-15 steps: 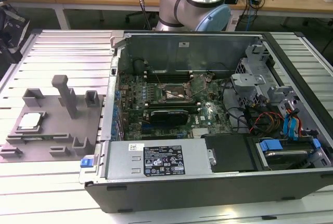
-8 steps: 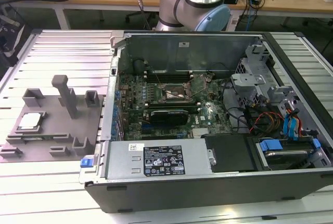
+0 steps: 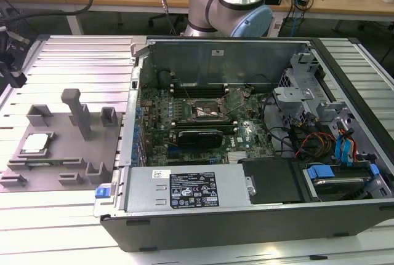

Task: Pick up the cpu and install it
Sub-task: 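Reach for the cpu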

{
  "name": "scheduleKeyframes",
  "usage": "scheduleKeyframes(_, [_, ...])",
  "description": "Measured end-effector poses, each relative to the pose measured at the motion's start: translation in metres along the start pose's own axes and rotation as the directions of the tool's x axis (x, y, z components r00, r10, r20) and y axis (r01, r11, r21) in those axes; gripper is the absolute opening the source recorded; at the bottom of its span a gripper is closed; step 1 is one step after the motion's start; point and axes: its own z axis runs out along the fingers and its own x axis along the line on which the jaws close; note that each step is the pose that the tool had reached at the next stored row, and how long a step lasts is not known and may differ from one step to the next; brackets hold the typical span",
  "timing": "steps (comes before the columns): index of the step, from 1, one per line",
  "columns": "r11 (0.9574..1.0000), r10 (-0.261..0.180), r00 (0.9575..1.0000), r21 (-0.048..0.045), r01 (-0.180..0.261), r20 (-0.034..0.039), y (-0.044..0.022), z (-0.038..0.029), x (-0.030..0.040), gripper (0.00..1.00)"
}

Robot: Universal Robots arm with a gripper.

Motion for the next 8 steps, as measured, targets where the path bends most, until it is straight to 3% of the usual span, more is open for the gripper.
scheduleKeyframes(8, [1.0, 0.0, 1.0, 0.0, 0.0, -0.0007, -0.0012, 0.0182, 0.0006, 0.11])
